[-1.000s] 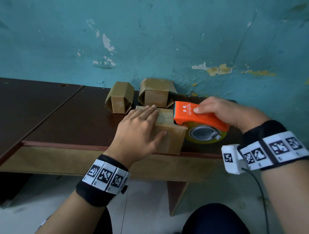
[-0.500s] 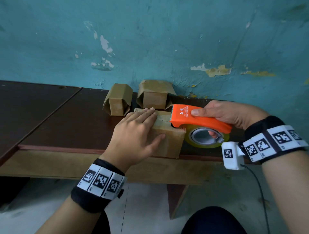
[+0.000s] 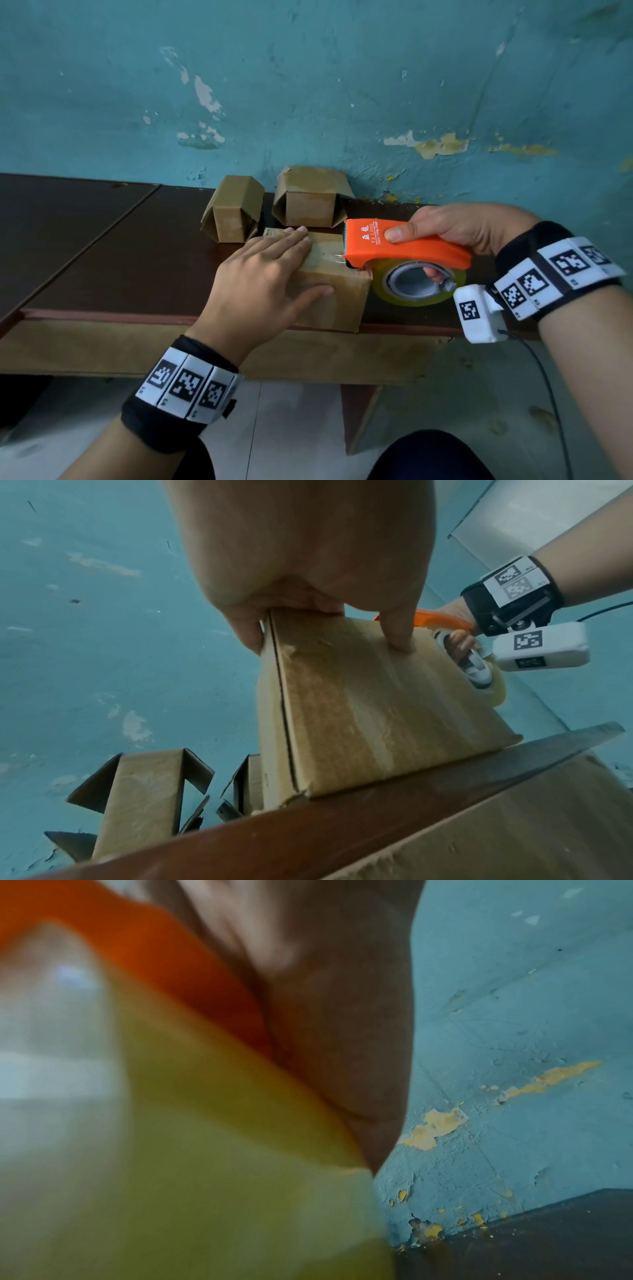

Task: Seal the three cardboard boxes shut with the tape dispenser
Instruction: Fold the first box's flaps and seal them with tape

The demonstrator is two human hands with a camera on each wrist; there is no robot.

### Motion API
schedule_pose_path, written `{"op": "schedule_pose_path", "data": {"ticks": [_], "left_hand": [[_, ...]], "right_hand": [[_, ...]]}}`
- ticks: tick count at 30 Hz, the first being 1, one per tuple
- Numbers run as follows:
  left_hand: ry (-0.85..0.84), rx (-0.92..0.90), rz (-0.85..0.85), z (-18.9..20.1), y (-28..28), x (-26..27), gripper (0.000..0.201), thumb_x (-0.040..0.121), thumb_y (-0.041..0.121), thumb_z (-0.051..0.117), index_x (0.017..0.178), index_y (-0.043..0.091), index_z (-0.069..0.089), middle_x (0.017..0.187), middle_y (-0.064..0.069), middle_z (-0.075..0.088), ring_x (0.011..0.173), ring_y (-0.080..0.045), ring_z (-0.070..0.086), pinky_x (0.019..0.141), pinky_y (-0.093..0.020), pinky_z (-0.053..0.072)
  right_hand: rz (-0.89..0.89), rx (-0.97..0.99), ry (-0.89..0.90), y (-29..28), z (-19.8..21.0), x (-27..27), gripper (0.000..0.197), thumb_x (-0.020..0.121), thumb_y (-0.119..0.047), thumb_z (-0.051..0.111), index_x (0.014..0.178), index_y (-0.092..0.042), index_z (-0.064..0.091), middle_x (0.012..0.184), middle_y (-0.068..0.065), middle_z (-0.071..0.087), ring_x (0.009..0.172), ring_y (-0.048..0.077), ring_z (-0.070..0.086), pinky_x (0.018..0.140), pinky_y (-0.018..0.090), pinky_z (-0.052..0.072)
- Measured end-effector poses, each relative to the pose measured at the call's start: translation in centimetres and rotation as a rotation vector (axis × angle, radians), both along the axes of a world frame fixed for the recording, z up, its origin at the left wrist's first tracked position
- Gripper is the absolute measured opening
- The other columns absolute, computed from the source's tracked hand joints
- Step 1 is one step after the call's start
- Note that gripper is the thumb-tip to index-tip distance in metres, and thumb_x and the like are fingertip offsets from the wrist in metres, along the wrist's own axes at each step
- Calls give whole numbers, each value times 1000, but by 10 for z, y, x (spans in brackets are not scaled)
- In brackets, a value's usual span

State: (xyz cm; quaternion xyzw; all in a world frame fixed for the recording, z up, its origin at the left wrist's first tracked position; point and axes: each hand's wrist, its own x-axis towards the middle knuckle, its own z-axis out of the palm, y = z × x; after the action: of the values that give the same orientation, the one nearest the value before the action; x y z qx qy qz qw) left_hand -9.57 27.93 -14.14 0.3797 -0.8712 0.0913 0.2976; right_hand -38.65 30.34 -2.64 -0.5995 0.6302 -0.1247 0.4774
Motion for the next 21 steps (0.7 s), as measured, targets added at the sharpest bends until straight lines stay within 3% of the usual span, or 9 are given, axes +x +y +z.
{"op": "schedule_pose_path", "data": {"ticks": [3,6,10,13,15,17,19,21], "left_hand": [[2,5,-1,1,1,0,75,95,73,52,140,16,66,151,2,59,141,-13,53,115,-35,45],[-3,7,0,2,1,0,74,94,73,52,140,16,66,151,2,59,141,-13,53,115,-32,42],[-11,-2,1,2,1,0,74,94,73,51,139,16,67,149,2,60,140,-12,54,114,-29,40],[-27,10,3,4,2,1,76,95,74,48,141,17,65,151,2,59,141,-12,53,115,-30,40],[-39,27,8,6,2,1,78,94,76,45,142,18,64,152,3,57,142,-11,51,115,-28,36],[-48,42,8,7,2,1,79,94,77,43,144,19,63,153,4,56,143,-10,49,116,-26,34],[-42,44,7,7,2,1,78,94,77,44,144,20,63,154,5,56,143,-9,49,116,-25,33],[-34,50,5,7,2,1,78,94,77,44,144,20,62,154,5,55,143,-8,49,116,-25,32]], "right_hand": [[5,-10,42,-1,2,1,105,38,-71,95,104,8,72,76,21,70,53,21,68,53,31,60],[-16,-13,85,-1,5,0,95,51,-69,91,101,10,71,76,23,70,54,23,69,55,32,61],[-28,-11,95,-1,3,-1,106,48,-74,91,105,13,70,77,25,70,56,24,69,56,32,60],[-49,-22,52,1,3,1,74,79,-59,78,99,12,68,64,18,68,48,20,66,49,29,58],[-59,-26,25,4,2,1,62,83,-48,81,98,11,68,61,16,67,46,18,65,47,28,57],[-50,-26,32,5,1,2,76,74,-56,83,101,13,68,63,18,68,47,20,66,46,28,57],[-35,-25,30,4,1,-1,97,48,-68,92,100,12,70,65,19,68,48,21,67,47,29,57],[-29,-32,43,5,0,-11,105,35,-75,93,93,9,72,65,19,68,47,21,66,48,29,57]]}}
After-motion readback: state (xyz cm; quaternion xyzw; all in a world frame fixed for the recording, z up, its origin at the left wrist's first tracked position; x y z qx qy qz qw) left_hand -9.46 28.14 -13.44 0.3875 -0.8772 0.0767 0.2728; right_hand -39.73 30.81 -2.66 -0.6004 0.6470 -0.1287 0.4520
